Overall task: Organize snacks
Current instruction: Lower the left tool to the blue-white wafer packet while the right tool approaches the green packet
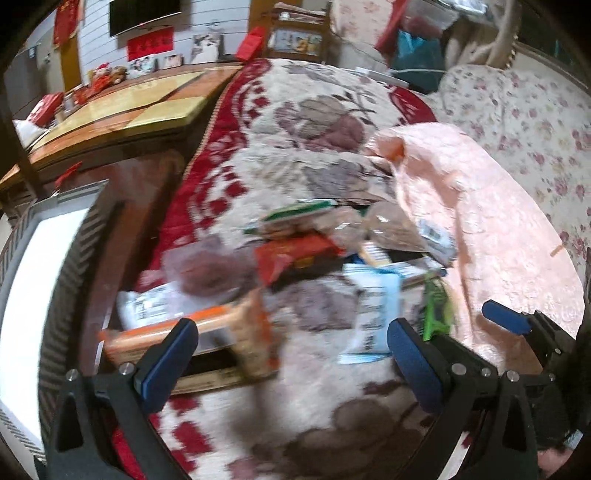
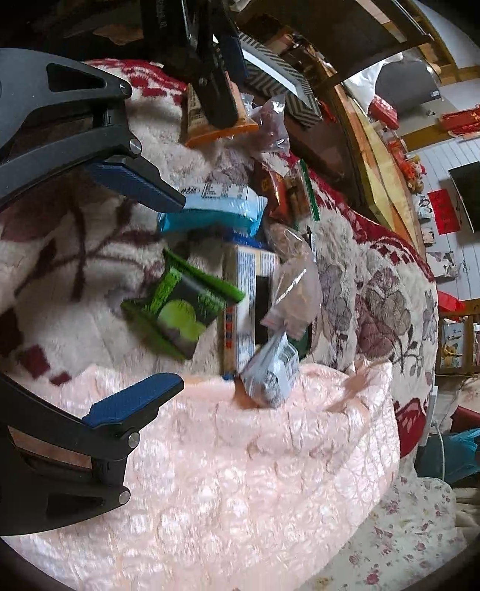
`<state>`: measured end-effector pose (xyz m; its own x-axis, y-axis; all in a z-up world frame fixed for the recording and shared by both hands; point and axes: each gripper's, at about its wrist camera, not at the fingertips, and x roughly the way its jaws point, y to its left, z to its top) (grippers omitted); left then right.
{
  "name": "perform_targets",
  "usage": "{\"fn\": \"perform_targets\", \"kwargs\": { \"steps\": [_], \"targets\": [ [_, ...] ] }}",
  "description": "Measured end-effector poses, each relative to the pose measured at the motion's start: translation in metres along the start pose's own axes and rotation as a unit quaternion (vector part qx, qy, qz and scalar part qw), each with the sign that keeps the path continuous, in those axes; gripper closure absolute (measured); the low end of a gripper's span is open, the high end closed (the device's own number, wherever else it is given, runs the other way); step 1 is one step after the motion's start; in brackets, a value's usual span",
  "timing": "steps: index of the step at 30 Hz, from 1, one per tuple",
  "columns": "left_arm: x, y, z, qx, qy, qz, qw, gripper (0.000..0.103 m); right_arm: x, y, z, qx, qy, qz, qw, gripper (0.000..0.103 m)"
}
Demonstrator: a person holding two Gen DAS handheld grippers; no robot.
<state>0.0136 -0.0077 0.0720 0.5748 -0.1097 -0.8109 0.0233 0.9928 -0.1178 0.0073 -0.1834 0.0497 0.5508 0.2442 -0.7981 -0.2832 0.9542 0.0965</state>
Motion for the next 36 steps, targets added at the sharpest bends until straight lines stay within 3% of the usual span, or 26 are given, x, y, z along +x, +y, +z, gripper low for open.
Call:
{"fn": "perform_targets", "kwargs": {
  "steps": [7, 12, 17, 26, 31, 33, 34, 36],
  "targets": [
    [0.019, -0.040, 0.007, 0.043, 0.013, -0.009, 0.9989, 0.002, -0.004, -0.017, -0.010, 0.007, 0.020, -0.013, 1.000, 0.014],
    [0.048, -0.047, 0.009, 0.039, 0.057, -0.017, 0.9975, 0.024, -0.005, -0.026, -0.016, 0.015, 0.028, -0.012, 0.999, 0.014],
    [0.060, -0.044, 0.006, 0.030, 0.070, -0.016, 0.9970, 0.033, -0.004, -0.025, -0.013, 0.004, 0.027, 0.007, 1.000, 0.014],
    [0.061, -0.040, 0.012, 0.034, 0.076, -0.024, 0.9962, 0.034, 0.025, -0.017, 0.011, -0.088, 0.053, 0.024, 0.994, 0.014],
    [0.065, -0.041, 0.013, 0.040, 0.078, -0.022, 0.9959, 0.034, 0.036, -0.019, 0.019, -0.105, 0.060, 0.036, 0.992, 0.014],
    [0.065, -0.042, 0.013, 0.042, 0.079, -0.021, 0.9958, 0.034, 0.039, -0.019, 0.022, -0.106, 0.067, 0.057, 0.990, 0.025],
    [0.066, -0.042, 0.013, 0.043, 0.079, -0.021, 0.9957, 0.034, 0.041, -0.019, 0.023, -0.104, 0.071, 0.071, 0.989, 0.039],
    [0.066, -0.043, 0.013, 0.046, 0.079, -0.016, 0.9957, 0.043, 0.046, -0.020, 0.022, -0.098, 0.080, 0.075, 0.989, 0.042]
  ]
}}
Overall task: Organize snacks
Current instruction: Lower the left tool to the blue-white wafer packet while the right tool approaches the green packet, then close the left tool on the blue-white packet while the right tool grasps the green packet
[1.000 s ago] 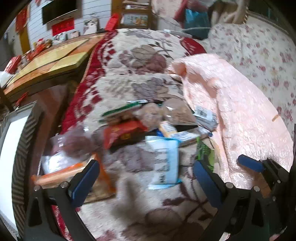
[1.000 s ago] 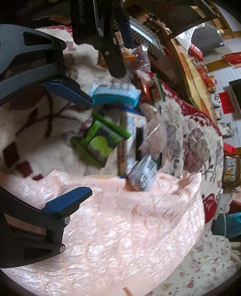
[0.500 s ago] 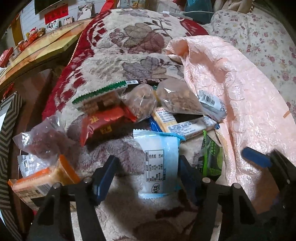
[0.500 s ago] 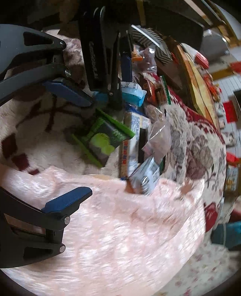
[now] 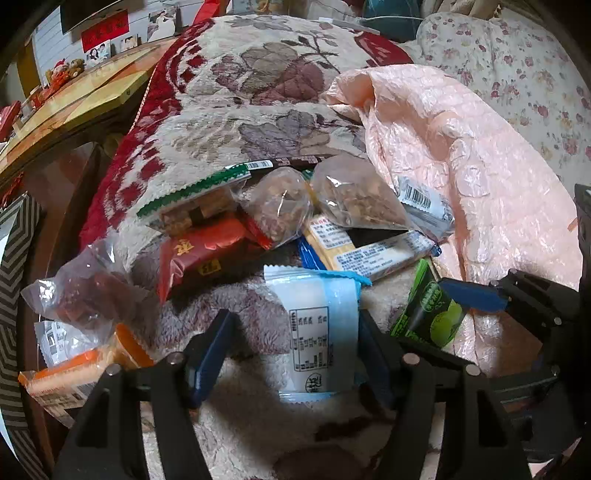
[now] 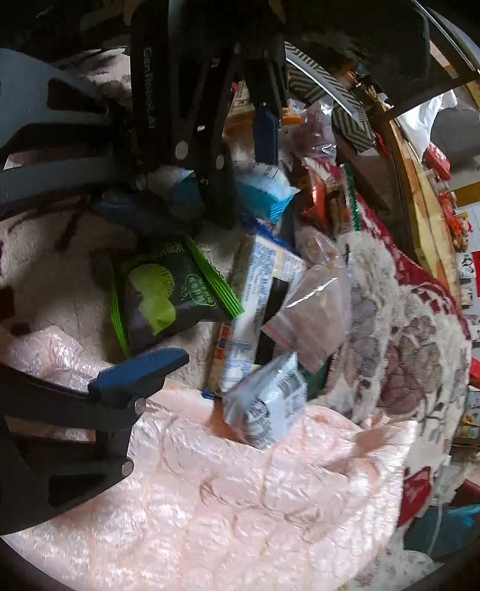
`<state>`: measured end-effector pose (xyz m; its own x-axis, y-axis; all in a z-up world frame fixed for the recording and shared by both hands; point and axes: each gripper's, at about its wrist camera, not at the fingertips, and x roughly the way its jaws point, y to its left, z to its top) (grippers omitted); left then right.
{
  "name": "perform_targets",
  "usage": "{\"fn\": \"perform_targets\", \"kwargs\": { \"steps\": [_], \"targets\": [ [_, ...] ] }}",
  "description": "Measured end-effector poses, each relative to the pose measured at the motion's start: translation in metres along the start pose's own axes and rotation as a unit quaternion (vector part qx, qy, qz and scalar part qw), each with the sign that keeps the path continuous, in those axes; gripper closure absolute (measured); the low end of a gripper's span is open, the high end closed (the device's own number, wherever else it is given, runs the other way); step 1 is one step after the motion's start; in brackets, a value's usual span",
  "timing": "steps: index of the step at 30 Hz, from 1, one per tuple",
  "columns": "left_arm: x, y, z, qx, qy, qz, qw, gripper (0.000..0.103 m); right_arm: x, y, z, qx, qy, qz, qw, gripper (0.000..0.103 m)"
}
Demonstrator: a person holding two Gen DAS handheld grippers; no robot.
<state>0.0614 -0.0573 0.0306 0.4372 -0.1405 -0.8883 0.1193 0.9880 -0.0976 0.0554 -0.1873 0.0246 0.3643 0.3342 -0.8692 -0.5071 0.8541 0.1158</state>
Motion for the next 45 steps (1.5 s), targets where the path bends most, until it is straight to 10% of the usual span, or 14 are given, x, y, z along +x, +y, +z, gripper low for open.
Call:
{"fn": "perform_targets", "kwargs": {
  "steps": [5, 28, 45],
  "targets": [
    [-0.004, 0.007, 0.000, -0.006, -0.007, 0.009, 0.9999, 0.072, -0.006, 0.000, -0.007, 0.020, -0.009, -0.013, 1.000, 0.061],
    [-0.051, 0.022, -0.031, -0.021, -0.030, -0.009, 0.9993, 0.073, -0.038, 0.020, -0.025, 0.044, -0.042, 0.010, 0.998, 0.086],
    [-0.050, 0.025, -0.039, -0.026, -0.021, -0.007, 0.9994, 0.073, -0.023, 0.015, -0.033, 0.076, -0.013, 0.026, 0.997, 0.078]
  ]
}}
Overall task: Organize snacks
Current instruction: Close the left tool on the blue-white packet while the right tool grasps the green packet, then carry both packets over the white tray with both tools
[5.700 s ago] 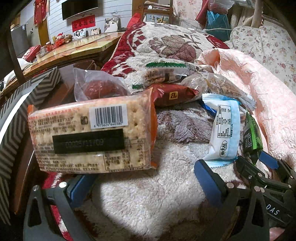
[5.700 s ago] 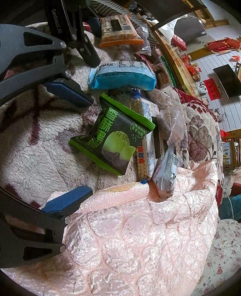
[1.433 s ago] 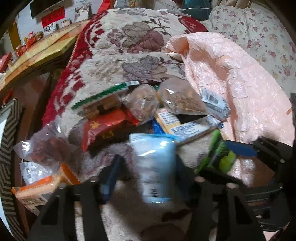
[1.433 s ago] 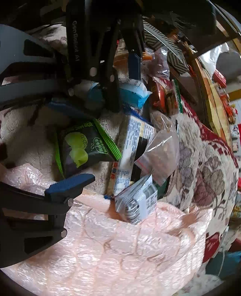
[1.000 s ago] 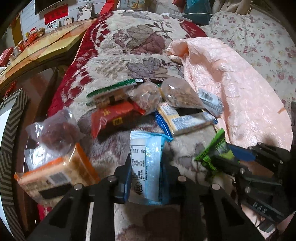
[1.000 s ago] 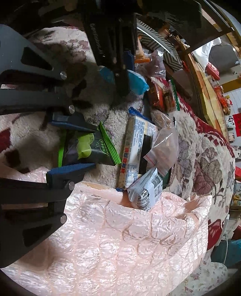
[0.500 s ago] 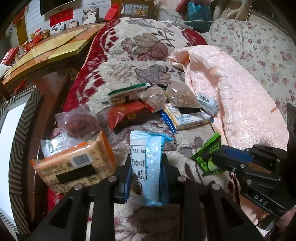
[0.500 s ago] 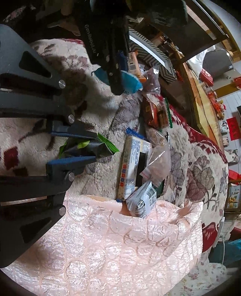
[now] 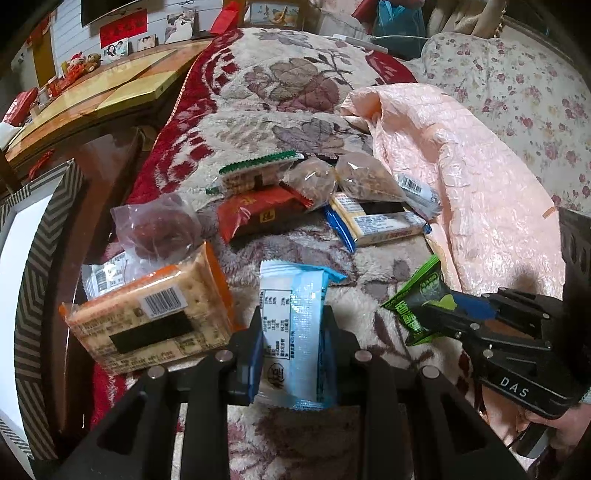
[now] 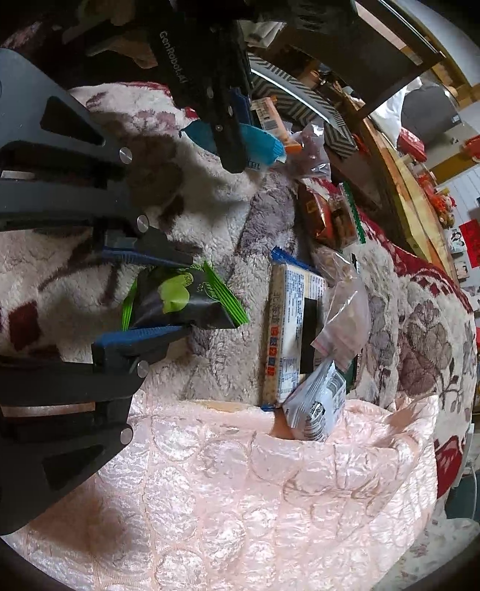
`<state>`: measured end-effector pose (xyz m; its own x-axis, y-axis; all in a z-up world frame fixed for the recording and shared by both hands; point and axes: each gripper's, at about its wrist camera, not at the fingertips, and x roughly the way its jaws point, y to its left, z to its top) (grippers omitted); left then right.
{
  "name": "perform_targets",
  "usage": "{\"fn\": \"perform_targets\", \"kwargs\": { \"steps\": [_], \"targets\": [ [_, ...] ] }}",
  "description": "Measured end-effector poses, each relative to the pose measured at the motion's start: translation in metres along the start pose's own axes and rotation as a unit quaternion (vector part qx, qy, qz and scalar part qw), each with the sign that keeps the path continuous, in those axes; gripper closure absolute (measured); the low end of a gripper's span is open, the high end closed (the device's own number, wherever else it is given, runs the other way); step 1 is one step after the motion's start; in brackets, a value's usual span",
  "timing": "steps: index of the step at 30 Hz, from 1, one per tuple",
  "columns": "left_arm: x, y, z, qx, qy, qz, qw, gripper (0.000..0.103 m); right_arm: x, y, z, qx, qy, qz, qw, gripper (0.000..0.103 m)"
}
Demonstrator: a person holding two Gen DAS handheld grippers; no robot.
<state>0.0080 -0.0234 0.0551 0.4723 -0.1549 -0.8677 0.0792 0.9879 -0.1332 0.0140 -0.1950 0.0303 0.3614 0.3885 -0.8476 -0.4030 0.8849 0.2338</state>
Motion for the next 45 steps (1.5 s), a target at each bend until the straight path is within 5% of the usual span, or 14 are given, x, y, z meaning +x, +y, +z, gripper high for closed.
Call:
{"fn": "perform_targets", "kwargs": {
  "steps": [4, 24, 45],
  "targets": [
    [-0.005, 0.002, 0.000, -0.005, -0.004, 0.000, 1.0000, 0.073, -0.010, 0.012, 0.001, -0.030, -0.019, -0.011, 0.999, 0.086],
    [-0.056, 0.058, 0.005, -0.051, -0.055, 0.041, 0.9964, 0.073, -0.030, 0.083, 0.043, -0.086, -0.065, 0.030, 0.994, 0.087],
    [-0.089, 0.166, -0.020, -0.140, -0.073, 0.125, 0.9795, 0.073, 0.003, 0.195, 0.076, -0.184, -0.044, 0.081, 0.979, 0.087]
  ]
}}
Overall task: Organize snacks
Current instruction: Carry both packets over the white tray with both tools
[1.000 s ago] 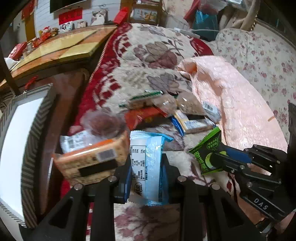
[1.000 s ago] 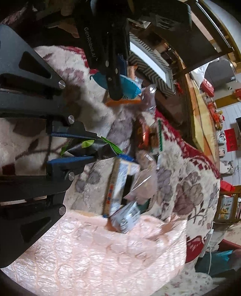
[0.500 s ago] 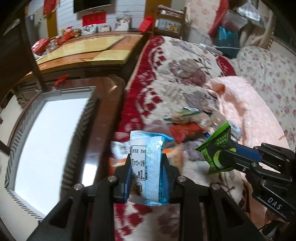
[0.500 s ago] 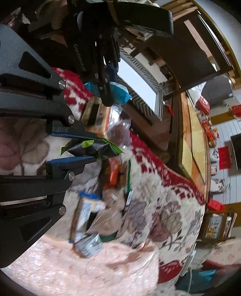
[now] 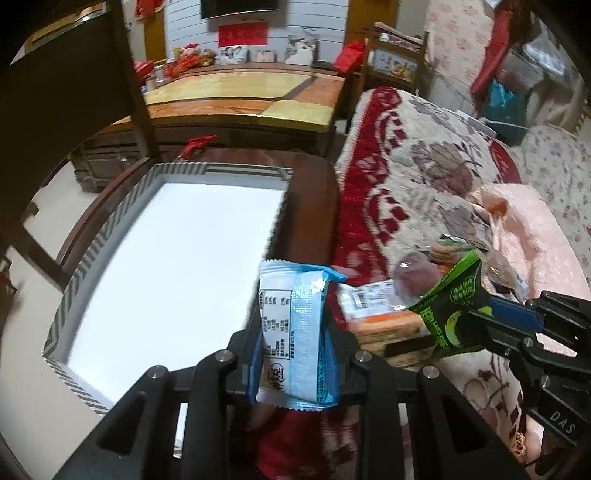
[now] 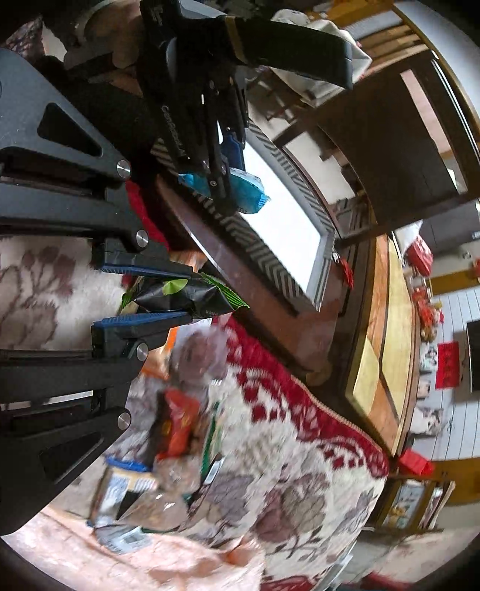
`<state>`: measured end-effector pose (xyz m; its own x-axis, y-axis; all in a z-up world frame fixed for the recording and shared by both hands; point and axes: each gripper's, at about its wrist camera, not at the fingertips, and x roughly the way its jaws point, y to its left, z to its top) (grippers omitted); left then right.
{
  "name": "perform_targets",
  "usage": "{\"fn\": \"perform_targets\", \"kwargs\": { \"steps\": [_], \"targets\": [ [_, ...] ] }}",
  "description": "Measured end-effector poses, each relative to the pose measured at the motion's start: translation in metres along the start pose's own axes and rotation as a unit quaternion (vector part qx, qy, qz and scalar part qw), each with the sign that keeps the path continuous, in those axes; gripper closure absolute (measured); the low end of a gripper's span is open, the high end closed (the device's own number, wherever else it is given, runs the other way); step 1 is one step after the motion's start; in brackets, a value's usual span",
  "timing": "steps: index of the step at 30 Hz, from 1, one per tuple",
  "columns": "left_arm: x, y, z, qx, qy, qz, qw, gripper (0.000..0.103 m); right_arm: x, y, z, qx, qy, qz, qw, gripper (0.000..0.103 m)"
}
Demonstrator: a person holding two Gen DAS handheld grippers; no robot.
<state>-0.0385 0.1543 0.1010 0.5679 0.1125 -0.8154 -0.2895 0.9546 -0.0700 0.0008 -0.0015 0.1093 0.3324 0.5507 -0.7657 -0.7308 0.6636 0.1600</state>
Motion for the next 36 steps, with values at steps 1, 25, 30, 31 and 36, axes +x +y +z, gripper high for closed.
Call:
{"fn": "perform_targets", "kwargs": {
  "steps": [1, 25, 30, 31, 36],
  "targets": [
    [0.001, 0.004, 0.001, -0.004, 0.000, 0.003, 1.0000, 0.073, 0.003, 0.004, 0.002, -0.004, 0.002, 0.003, 1.000, 0.087],
    [0.035, 0.098, 0.011, -0.078, 0.018, 0.063, 0.9948, 0.073, 0.097, 0.085, 0.077, -0.071, 0.036, 0.080, 0.994, 0.087],
    [0.043, 0.106, 0.010, -0.084, 0.026, 0.071, 0.9936, 0.073, 0.121, 0.092, 0.085, -0.069, 0.049, 0.094, 0.992, 0.087],
    [0.045, 0.107, 0.009, -0.085, 0.028, 0.074, 0.9932, 0.073, 0.124, 0.093, 0.087, -0.067, 0.051, 0.097, 0.992, 0.087],
    [0.054, 0.113, 0.007, -0.090, 0.040, 0.087, 0.9913, 0.073, 0.146, 0.096, 0.088, -0.057, 0.069, 0.112, 0.990, 0.087]
  ]
}}
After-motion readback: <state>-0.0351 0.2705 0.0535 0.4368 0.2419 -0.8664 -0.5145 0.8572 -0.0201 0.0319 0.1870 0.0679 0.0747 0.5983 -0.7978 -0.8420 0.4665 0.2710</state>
